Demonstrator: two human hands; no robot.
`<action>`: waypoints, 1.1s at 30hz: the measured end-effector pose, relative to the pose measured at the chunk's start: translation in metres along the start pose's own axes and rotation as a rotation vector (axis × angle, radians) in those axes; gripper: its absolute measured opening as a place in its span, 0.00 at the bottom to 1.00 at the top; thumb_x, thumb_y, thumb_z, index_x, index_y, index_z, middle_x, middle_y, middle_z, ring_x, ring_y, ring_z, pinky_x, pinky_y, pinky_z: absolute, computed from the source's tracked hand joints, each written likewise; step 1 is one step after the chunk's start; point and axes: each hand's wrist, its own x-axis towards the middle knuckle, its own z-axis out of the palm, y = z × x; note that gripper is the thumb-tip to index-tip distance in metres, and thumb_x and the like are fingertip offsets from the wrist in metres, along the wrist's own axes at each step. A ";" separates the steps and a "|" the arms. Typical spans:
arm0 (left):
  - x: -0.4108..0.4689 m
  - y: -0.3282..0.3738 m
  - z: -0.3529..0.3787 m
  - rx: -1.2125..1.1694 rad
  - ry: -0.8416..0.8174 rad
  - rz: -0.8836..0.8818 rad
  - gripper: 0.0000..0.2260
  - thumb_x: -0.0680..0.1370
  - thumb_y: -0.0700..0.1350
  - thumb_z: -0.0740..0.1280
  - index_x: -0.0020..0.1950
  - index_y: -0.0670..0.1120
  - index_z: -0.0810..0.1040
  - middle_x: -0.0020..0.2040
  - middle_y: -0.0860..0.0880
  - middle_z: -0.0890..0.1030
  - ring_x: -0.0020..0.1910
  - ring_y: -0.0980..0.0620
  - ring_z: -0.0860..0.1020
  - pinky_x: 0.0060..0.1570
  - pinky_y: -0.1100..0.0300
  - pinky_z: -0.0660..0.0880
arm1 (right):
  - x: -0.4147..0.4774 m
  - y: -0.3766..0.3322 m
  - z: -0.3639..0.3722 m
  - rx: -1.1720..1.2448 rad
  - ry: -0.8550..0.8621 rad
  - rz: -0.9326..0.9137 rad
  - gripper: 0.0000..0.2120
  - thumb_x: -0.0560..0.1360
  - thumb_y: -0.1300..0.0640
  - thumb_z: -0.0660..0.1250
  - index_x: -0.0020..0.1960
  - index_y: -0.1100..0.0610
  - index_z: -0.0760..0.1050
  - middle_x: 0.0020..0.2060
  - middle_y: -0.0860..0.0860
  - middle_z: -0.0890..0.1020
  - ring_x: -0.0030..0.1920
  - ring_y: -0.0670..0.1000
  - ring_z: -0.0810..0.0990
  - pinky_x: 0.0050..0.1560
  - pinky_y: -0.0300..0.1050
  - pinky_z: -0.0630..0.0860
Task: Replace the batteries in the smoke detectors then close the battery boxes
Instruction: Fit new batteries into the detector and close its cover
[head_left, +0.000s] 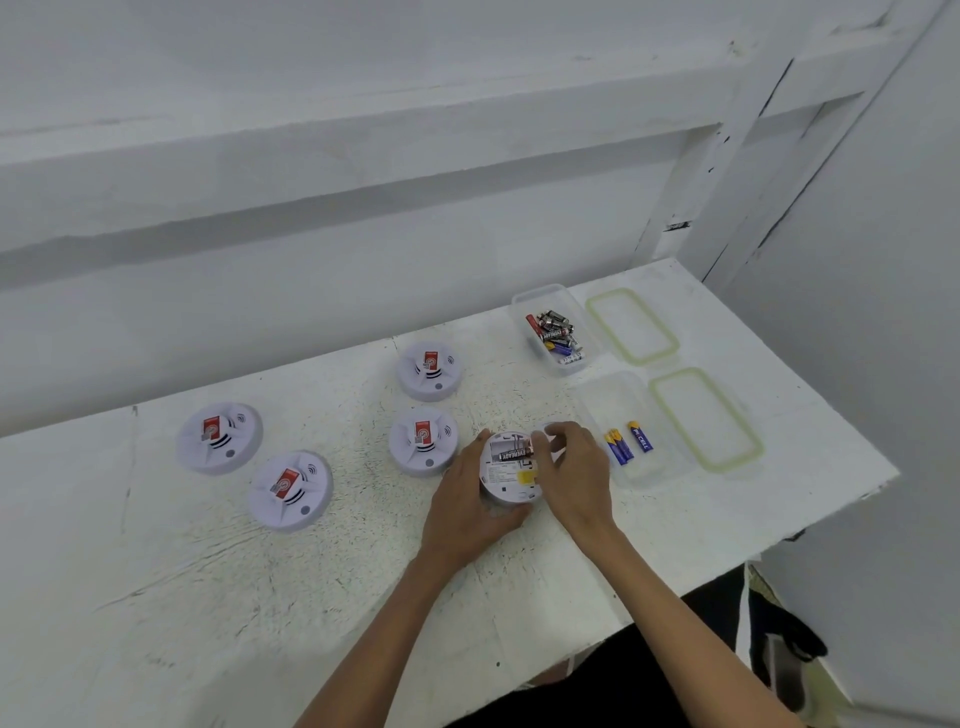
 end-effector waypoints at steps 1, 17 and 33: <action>0.000 -0.001 0.000 -0.003 -0.002 -0.006 0.41 0.68 0.64 0.77 0.77 0.58 0.63 0.74 0.59 0.70 0.72 0.69 0.65 0.69 0.70 0.62 | -0.001 0.000 -0.001 -0.011 0.011 -0.015 0.13 0.79 0.47 0.65 0.58 0.54 0.76 0.47 0.48 0.78 0.46 0.48 0.78 0.45 0.38 0.71; -0.002 -0.001 -0.004 -0.056 0.002 -0.034 0.44 0.68 0.58 0.78 0.80 0.58 0.61 0.76 0.60 0.69 0.74 0.61 0.68 0.70 0.48 0.73 | -0.030 0.005 0.018 -0.145 0.078 -0.137 0.12 0.77 0.50 0.70 0.56 0.55 0.82 0.48 0.48 0.77 0.51 0.50 0.71 0.43 0.44 0.77; 0.000 -0.002 -0.004 -0.056 0.005 0.013 0.40 0.68 0.60 0.80 0.77 0.58 0.67 0.73 0.61 0.73 0.71 0.62 0.71 0.68 0.53 0.74 | 0.027 -0.013 -0.011 -0.027 0.120 -0.154 0.08 0.77 0.59 0.66 0.54 0.53 0.82 0.48 0.46 0.82 0.46 0.47 0.78 0.51 0.35 0.72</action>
